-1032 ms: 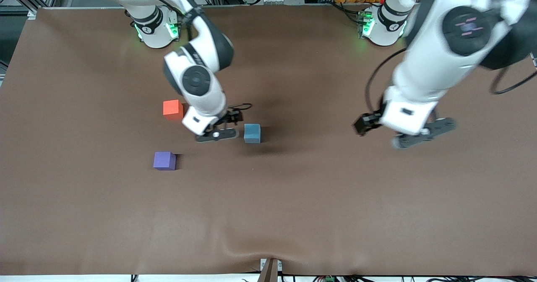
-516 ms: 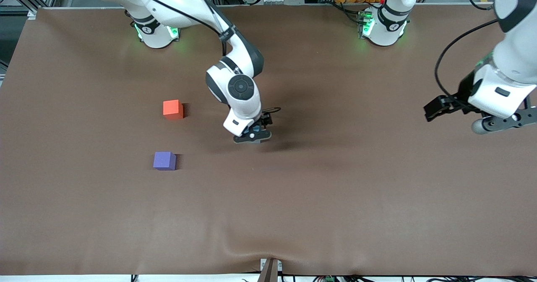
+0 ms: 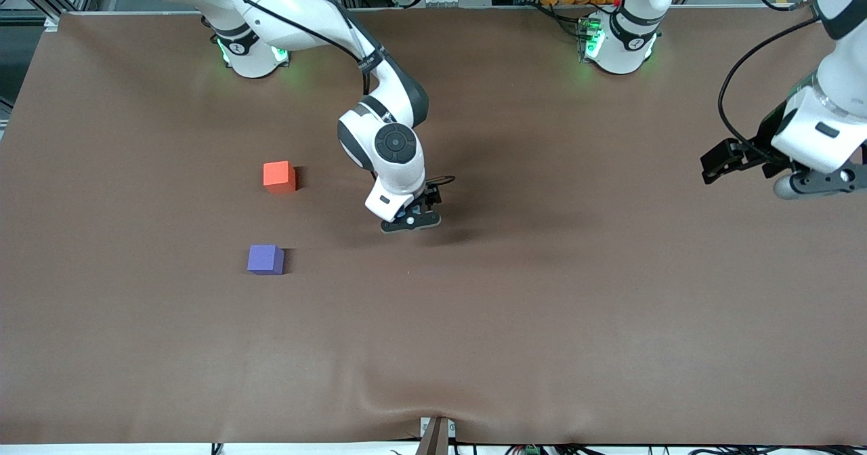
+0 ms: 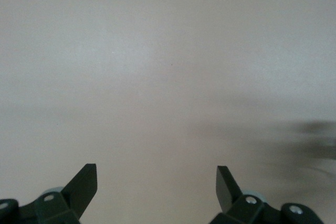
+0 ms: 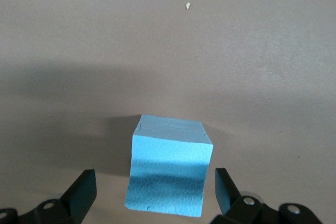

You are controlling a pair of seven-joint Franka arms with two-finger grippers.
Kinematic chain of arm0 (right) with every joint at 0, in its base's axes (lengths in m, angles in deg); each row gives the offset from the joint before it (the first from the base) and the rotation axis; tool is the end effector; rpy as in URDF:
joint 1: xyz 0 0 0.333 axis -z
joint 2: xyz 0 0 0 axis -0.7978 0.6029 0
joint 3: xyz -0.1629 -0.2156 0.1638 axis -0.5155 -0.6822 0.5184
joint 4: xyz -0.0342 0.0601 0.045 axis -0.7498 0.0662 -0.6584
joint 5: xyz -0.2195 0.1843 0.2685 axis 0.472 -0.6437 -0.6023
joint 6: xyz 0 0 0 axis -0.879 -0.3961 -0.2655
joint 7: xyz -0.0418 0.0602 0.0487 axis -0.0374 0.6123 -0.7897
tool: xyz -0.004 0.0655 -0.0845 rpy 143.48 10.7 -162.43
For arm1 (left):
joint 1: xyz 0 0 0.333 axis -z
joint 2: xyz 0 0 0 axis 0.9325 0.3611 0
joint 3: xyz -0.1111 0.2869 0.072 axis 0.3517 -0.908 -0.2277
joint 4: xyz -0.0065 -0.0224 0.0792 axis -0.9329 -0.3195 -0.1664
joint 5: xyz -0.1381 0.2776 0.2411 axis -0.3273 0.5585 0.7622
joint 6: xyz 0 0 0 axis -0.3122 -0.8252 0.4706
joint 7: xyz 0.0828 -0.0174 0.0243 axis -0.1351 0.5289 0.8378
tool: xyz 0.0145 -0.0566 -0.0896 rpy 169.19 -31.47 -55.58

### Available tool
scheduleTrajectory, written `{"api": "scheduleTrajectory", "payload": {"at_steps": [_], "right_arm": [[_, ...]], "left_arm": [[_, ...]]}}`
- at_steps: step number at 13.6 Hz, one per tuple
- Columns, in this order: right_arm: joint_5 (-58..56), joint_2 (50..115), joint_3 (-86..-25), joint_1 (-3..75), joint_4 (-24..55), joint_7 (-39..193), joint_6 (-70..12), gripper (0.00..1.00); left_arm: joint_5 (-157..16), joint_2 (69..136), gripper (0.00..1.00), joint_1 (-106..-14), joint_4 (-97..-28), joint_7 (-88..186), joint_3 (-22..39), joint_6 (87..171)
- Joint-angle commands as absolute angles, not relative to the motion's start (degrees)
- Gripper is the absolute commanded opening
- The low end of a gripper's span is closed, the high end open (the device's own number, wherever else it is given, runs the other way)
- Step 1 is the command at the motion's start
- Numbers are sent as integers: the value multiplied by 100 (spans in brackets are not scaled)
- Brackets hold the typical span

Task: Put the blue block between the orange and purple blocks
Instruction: 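Carry the blue block with the right gripper toward the orange block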

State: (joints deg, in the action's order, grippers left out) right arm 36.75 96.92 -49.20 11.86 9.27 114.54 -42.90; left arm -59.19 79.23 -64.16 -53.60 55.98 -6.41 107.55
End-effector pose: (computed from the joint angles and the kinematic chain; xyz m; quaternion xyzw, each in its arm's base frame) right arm 0.5125 0.4621 0.2333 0.9963 0.0854 -0.0116 0.0062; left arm 0.5710 -0.0765 0.6025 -0.9986 -0.0452 -0.0235 0.0150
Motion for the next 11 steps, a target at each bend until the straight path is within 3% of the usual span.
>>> {"api": "scheduleTrajectory", "payload": {"at_steps": [1,7,8,9,10,11], "right_arm": [[4016,9700,-4947,1188,871,11572,-4189,100],[4184,9920,-4947,1197,889,11641,-4260,100],[4298,9929,-4947,1188,889,11677,-4260,85],[4360,9929,-4947,1179,889,11686,-4260,51],[4361,9929,-4947,1188,889,11686,-4260,26],[4361,9894,-4947,1223,889,11686,-4251,15]], "left_arm": [[-5846,7604,100,-6496,-5774,5508,-588,10979],[-5863,7648,100,-6435,-5739,5430,-562,10874],[-5872,7648,100,-6443,-5748,5290,-562,10865],[-5881,7648,100,-6470,-5748,5202,-562,10830],[-5881,7648,100,-6470,-5756,5201,-562,10821],[-5881,7648,100,-6479,-5757,5201,-562,10786]]}}
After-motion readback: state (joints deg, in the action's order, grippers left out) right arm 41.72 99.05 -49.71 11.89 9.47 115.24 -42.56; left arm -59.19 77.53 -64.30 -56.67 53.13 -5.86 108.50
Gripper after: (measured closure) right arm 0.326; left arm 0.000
